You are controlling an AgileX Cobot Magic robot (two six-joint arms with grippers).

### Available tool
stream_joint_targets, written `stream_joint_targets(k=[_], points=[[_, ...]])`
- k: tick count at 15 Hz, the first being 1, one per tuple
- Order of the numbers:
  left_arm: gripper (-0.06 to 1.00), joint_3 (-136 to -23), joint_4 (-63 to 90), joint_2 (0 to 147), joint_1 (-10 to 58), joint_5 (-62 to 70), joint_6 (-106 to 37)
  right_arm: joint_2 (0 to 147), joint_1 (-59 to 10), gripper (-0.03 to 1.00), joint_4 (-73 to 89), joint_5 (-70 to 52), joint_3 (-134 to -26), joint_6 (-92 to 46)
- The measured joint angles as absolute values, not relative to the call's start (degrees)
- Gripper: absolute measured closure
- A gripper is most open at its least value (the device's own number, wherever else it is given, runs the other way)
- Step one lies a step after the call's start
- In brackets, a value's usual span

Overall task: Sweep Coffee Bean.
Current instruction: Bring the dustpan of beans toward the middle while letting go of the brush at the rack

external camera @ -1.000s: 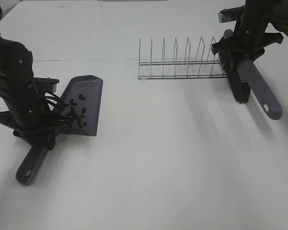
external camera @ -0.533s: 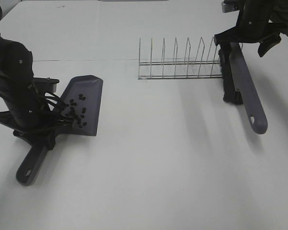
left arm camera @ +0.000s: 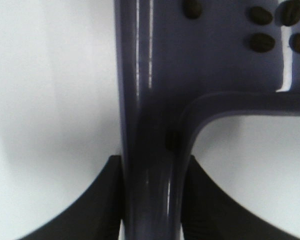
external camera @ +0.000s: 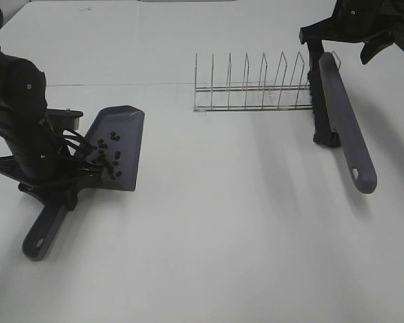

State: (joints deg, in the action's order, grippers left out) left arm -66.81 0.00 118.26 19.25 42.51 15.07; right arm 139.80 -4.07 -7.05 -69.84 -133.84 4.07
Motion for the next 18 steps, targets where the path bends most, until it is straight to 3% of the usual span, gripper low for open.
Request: stream_joint_targets(k=[9, 15, 18], points=[[0.68, -66.81, 2.64, 117.91, 22.06, 40.97, 15.24, 127.48, -4.07, 0.16, 0.0, -69.9, -130.52, 3.78], [0.68, -66.86, 5.79, 118.32, 24.64, 38.85, 16.56, 114.02, -4.07, 0.16, 3.78, -69.84, -107.2, 2.18], [0.56, -66.86, 6.19, 118.32, 24.64, 38.33, 16.62, 105.31, -4.07, 0.16, 4.41, -69.39, -92.76, 1.03]])
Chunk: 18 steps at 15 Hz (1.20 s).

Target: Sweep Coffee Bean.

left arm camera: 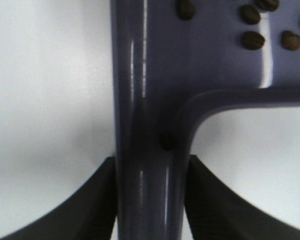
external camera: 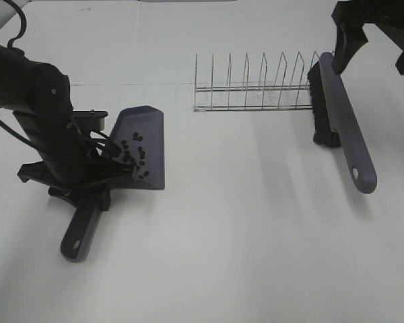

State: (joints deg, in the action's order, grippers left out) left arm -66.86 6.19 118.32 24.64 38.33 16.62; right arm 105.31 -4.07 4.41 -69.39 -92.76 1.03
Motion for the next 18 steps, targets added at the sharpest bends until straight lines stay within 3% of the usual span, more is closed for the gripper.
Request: stream_joint_targets(k=[2, 4, 8, 12, 18], points=[[0.38, -66.86, 6.7, 117.97, 24.75, 37.93, 16.73, 98.84, -4.07, 0.16, 5.27, -67.04, -84.57, 0.86], [0.32, -66.81, 6.59, 116.02, 24.75, 38.39, 16.73, 92.36, -4.07, 0.16, 6.59, -64.74, -76.43, 0.74], [0.31, -66.81, 2.69, 106.23, 24.75, 46.24, 16.73, 78.09, -4.18, 0.16, 7.16, -63.43, -61.88, 0.74], [0.31, -66.69, -2.29, 89.15, 24.75, 67.21, 16.73, 58.56, -4.18, 0.16, 7.16, -63.83, -46.7, 0.74], [0.31, -54.14, -2.86, 62.4, 24.75, 69.79, 16.73, 30.31, -4.18, 0.16, 7.16, -65.03, -34.78, -3.09]])
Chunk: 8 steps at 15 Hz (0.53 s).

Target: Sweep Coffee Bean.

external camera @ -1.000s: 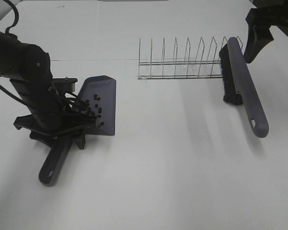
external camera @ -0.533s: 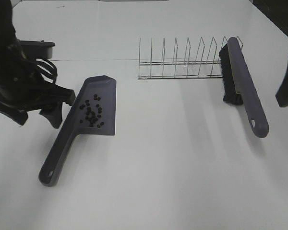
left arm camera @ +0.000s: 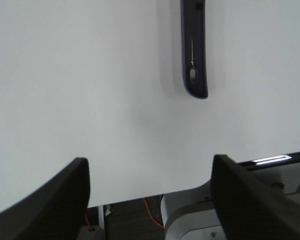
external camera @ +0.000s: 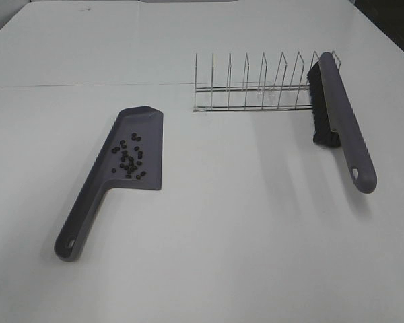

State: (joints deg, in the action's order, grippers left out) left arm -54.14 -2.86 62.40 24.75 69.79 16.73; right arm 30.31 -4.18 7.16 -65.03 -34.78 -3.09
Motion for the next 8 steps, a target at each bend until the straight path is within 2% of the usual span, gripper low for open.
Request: stream_joint_targets(k=[4, 8], points=[[0.31, -43.83, -3.78, 40.85, 24.75, 69.9, 15.01, 16.67, -4.18, 0.16, 7.16, -65.09, -31.4, -6.93], [0.31, -32.09, -4.98, 19.37, 24.75, 65.26, 7.85, 12.38, -4.18, 0.16, 7.33, -61.99, -29.39, -8.25]])
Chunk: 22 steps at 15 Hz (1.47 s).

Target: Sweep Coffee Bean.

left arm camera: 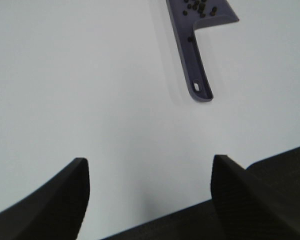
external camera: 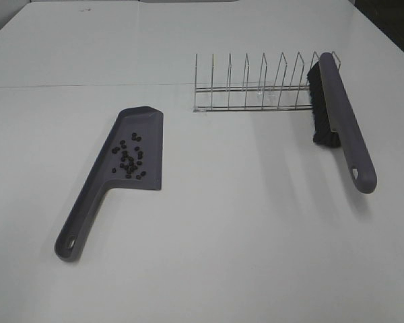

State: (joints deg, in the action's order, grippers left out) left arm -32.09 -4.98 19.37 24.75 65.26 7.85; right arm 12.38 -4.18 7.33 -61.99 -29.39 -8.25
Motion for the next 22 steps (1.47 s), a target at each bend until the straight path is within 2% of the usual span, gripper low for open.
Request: stream_joint_targets(k=[5, 22], points=[[0.31, -28.65, -4.58, 9.68, 24.75, 61.19, 2.18, 12.15, -4.18, 0.16, 7.73, -61.71, -28.99, -8.88], [0.31, -28.65, -2.69, 9.63, 24.75, 61.13, -0.86, 12.15, -4.18, 0.16, 7.33, -61.31, -28.99, -8.14]])
